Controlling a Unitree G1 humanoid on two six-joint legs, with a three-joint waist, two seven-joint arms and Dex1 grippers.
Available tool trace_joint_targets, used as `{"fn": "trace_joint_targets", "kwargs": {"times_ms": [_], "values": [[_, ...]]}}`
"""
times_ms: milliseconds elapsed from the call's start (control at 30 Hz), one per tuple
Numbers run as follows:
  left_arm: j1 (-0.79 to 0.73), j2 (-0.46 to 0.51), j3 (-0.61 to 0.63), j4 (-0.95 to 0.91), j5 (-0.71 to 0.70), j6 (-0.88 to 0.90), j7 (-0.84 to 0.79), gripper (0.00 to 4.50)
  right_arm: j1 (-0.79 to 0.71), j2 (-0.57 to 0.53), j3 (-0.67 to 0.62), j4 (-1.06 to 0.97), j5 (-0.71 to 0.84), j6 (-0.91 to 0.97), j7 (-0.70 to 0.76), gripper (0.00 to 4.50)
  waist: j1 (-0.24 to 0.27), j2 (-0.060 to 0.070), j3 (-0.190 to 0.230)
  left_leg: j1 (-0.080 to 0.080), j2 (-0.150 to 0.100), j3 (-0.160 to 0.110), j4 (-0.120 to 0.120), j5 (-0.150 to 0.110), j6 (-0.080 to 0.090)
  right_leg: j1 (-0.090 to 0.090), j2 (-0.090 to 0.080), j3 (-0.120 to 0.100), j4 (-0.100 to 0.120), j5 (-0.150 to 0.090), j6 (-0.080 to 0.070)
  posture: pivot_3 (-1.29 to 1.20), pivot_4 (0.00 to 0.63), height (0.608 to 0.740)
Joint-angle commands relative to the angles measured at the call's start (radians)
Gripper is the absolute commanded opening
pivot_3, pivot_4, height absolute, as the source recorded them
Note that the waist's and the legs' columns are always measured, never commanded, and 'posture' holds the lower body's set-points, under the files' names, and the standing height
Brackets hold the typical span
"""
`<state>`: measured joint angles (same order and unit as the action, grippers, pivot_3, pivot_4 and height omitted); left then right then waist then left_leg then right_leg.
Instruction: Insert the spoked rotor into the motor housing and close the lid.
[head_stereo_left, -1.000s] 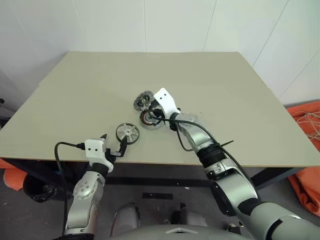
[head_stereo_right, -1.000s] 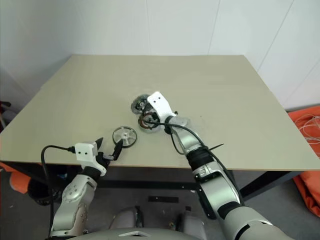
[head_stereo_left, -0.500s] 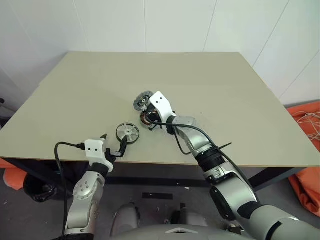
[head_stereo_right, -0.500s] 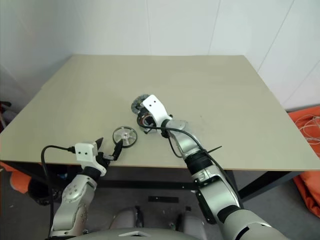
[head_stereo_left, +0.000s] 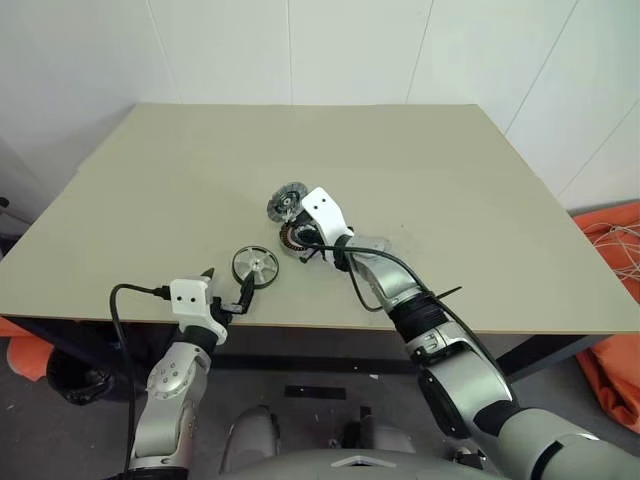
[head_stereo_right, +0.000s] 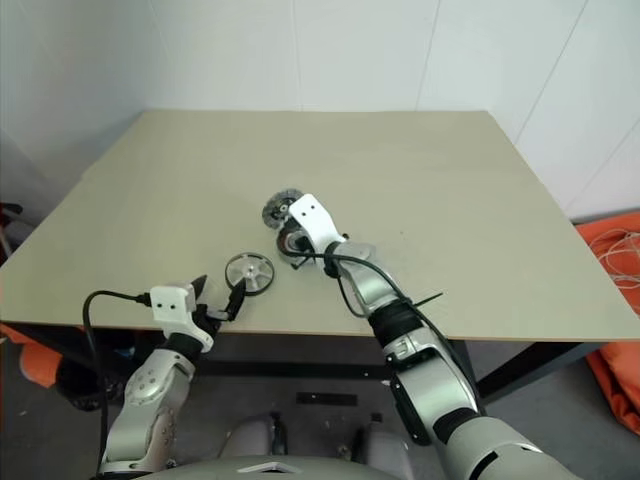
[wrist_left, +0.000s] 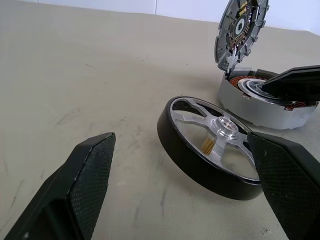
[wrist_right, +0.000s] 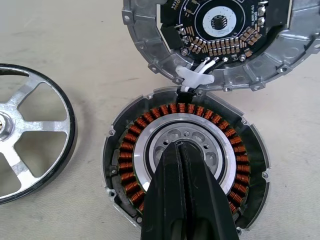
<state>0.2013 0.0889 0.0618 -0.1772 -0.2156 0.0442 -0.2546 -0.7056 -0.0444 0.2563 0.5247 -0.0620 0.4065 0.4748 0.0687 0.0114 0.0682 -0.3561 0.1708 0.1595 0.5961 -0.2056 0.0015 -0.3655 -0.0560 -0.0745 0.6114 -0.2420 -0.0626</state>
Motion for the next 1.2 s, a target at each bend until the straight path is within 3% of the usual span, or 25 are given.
{"fn": "trace_joint_targets", "kwargs": {"times_ms": [33, 400, 700, 767, 1000, 1200], "values": [[-0.005, 0.002, -0.004, -0.034, -0.007, -0.008, -0.003, 4.50, -0.020, -0.003, -0.013, 0.016, -0.003, -0.017, -0.010, 0.03, 0.000, 0.000, 0.000, 0.000, 0.000, 0.000, 0.000, 0.000, 0.000, 0.000, 0.000, 0.000, 0.000, 0.000, 0.000, 0.00, 0.000, 0.740], [0.000, 0.006, -0.006, -0.054, -0.007, 0.009, 0.003, 4.50, -0.041, -0.023, -0.083, -0.022, 0.013, -0.024, -0.078, 0.03, 0.000, 0.000, 0.000, 0.002, 0.000, 0.000, 0.000, 0.000, 0.000, 0.001, 0.000, 0.000, 0.000, 0.000, 0.000, 0.00, 0.000, 0.740], [0.046, 0.022, 0.019, -0.100, -0.059, 0.016, -0.032, 4.50, 0.095, -0.085, -0.110, -0.272, 0.070, 0.056, -0.014, 0.03, 0.000, 0.000, 0.000, 0.001, 0.000, 0.000, -0.001, 0.000, 0.000, 0.001, 0.000, 0.000, -0.001, 0.000, 0.000, 0.00, 0.000, 0.740], [0.067, 0.019, 0.024, -0.123, -0.107, 0.041, -0.047, 4.50, 0.120, -0.094, -0.111, -0.316, 0.078, 0.076, -0.006, 0.03, 0.000, 0.000, 0.000, 0.002, 0.000, 0.000, -0.001, 0.000, 0.000, 0.001, 0.000, 0.000, 0.000, 0.000, 0.000, 0.00, 0.000, 0.740], [0.129, 0.001, 0.102, -0.265, -0.467, 0.282, -0.040, 4.50, 0.154, -0.110, -0.120, -0.384, 0.101, 0.126, -0.004, 0.03, 0.000, 0.000, 0.000, 0.004, 0.000, 0.002, 0.000, 0.000, 0.000, 0.002, 0.000, 0.001, 0.000, -0.002, 0.003, 0.00, 0.000, 0.740], [0.086, -0.003, 0.151, -0.280, -0.611, 0.396, 0.038, 4.50, 0.181, -0.107, -0.143, -0.483, 0.167, 0.168, 0.025, 0.03, 0.000, 0.000, 0.000, 0.005, 0.000, 0.003, 0.000, 0.000, 0.000, 0.002, 0.000, 0.002, 0.001, -0.004, 0.006, 0.00, 0.000, 0.740]]}}
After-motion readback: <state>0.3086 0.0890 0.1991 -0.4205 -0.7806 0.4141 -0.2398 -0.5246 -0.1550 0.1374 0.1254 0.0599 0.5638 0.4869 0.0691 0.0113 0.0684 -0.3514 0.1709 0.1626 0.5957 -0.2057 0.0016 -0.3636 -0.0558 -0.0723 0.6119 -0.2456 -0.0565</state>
